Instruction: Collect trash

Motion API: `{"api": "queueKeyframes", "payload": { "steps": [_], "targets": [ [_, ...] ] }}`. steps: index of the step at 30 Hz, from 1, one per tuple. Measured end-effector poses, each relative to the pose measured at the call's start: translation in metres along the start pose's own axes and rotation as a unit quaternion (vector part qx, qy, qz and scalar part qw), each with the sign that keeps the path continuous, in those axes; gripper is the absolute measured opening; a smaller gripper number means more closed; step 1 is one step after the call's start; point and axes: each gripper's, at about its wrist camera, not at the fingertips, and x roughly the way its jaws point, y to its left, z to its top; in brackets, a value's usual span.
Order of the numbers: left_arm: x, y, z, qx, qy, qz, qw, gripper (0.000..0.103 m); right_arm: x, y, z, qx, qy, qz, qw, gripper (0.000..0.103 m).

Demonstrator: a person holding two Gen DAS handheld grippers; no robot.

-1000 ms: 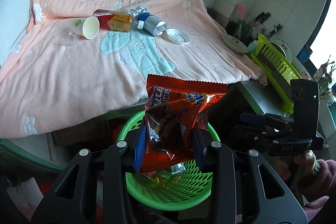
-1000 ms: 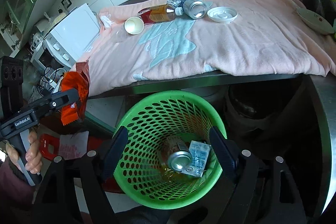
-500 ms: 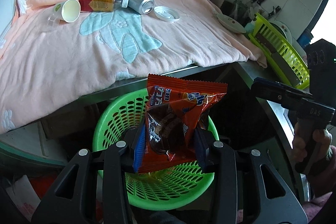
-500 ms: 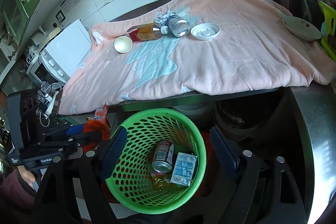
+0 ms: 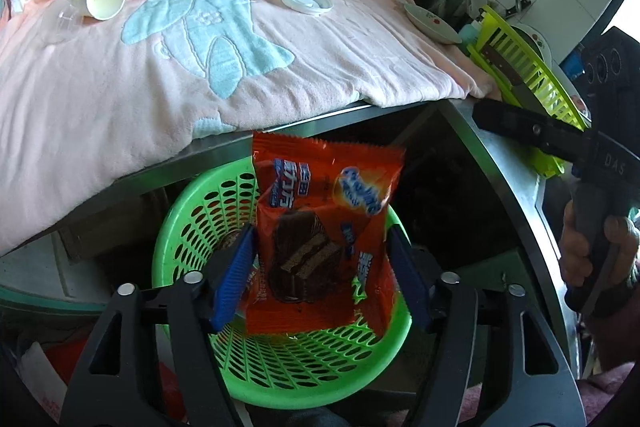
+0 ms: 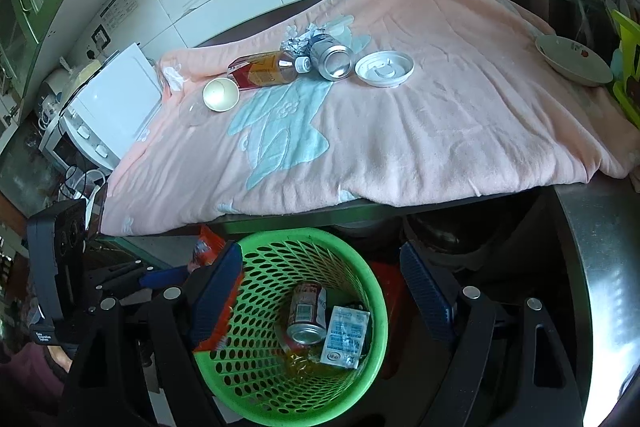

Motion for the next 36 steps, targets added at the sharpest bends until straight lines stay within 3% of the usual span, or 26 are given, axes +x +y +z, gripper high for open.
{"api": "queueKeyframes", "payload": {
  "steps": [10,36],
  "targets": [
    [0.002,0.007,0.008,0.024,0.009,-0.011,0.9996,0.081,0.013,0.003,0.027,0.017,-0.013,-0.009,1.0,0.078],
    [-0.029,0.046,0.067,0.022,-0.047,0.003,0.9986,0.086,0.045,0.017,0.072,0.015,-0.021,-0.014,1.0,0.078]
  ]
}}
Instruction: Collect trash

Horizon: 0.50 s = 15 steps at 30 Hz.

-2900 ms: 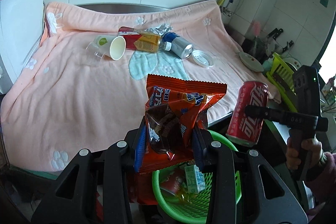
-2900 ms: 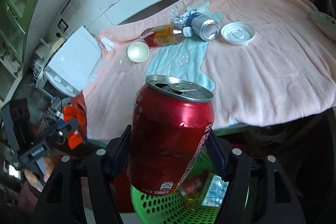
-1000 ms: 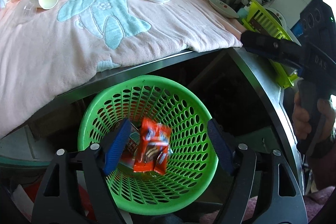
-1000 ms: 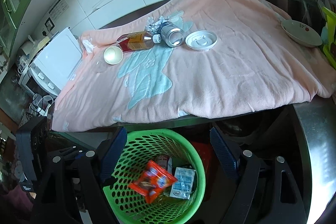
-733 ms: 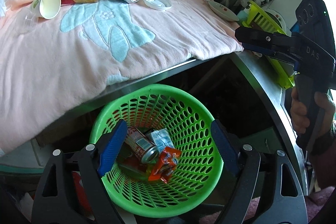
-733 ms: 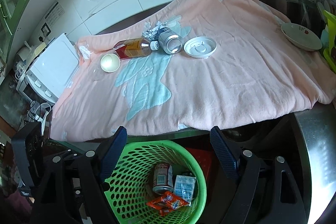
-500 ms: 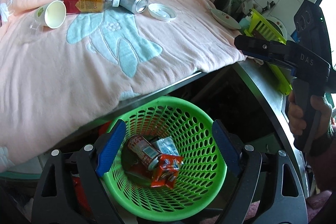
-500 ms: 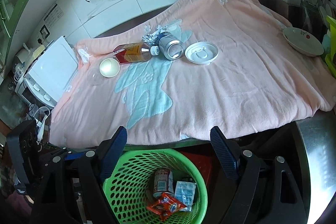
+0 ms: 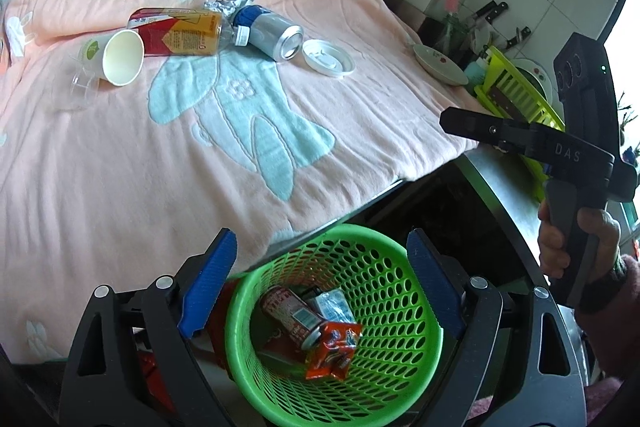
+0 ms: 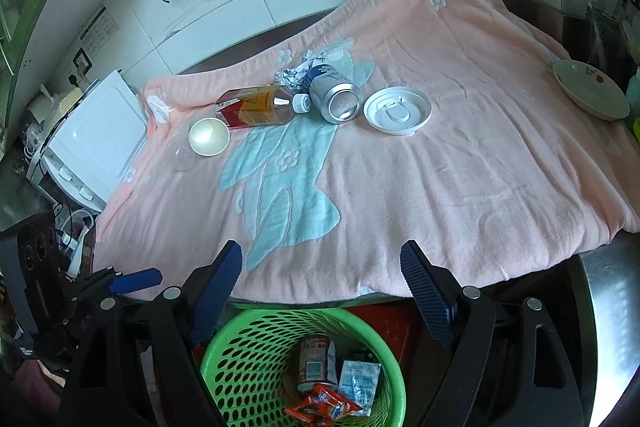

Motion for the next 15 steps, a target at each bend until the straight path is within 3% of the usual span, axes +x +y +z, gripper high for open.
{"api": "queueKeyframes", "payload": {
  "steps": [15],
  "targets": [
    [-0.003,0.031,0.028,-0.016,-0.02,-0.005,0.9997,0.087,0.024,0.018,0.02,-0.008,0.01,-0.005,1.0,0.078]
  ]
}}
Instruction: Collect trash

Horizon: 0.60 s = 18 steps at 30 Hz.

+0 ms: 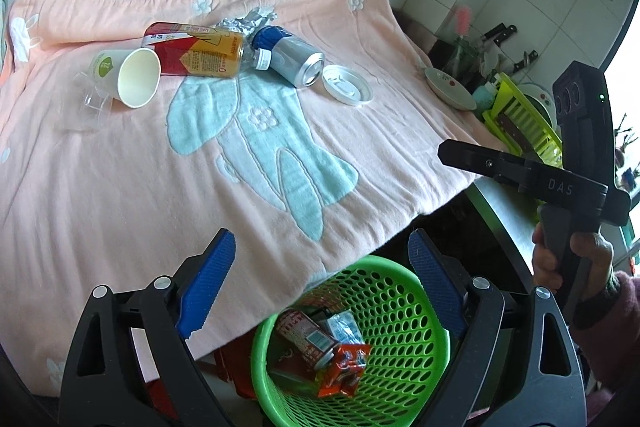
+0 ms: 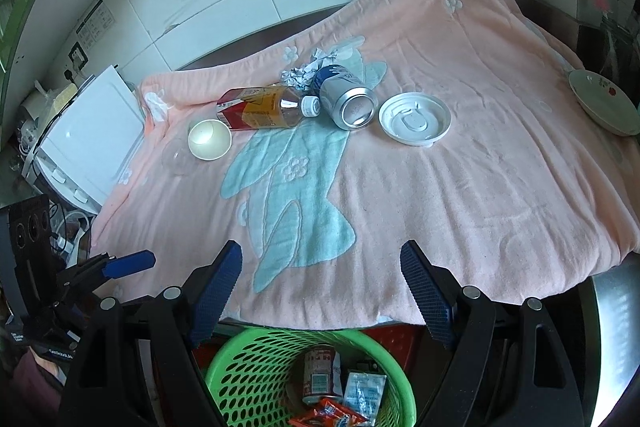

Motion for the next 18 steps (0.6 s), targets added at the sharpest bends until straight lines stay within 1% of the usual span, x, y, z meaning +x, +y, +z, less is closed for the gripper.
{"api": "queueKeyframes", "payload": {
  "steps": [18],
  "targets": [
    [0.0,0.03,0.024,-0.015,-0.014,-0.001,0.9998,0.088,0.02,0.017,0.021,-0.009,0.005,-0.001,1.0,0.078]
  ]
}}
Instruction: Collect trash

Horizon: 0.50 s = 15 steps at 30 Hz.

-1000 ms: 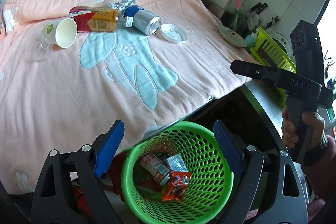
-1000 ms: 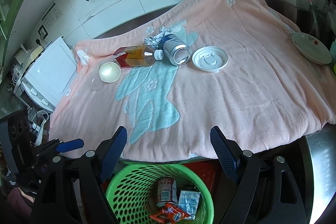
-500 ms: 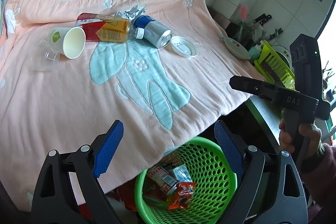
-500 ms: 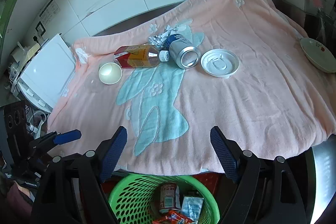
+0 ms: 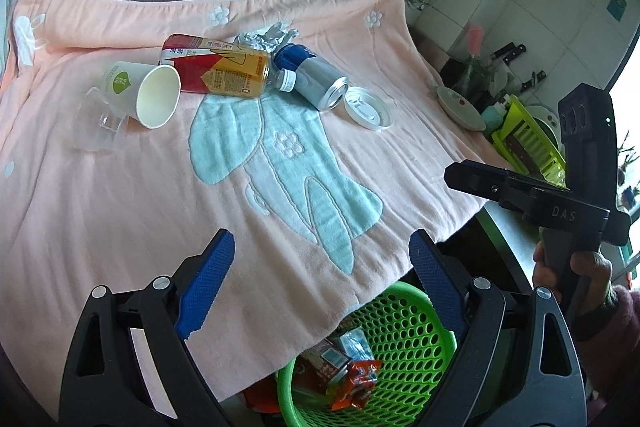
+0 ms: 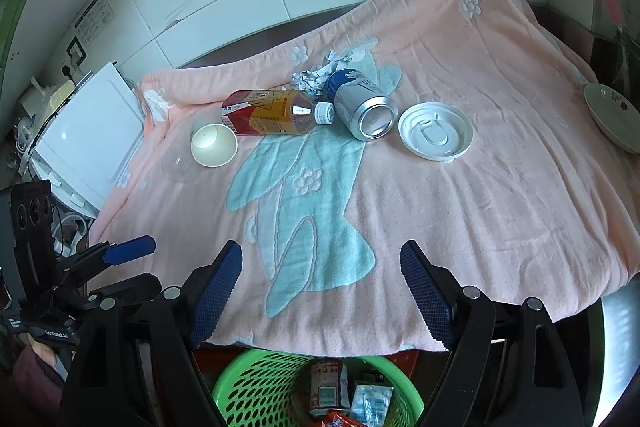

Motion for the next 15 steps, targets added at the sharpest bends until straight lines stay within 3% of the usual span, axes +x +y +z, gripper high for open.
{"api": "queueKeyframes", "payload": {
  "steps": [15],
  "targets": [
    [-0.002,0.016,0.01,-0.011,-0.007,0.003,0.9999,0.088,0.008,0.007,0.006,-0.008,0.005,0.001,1.0,0.079]
  ]
}}
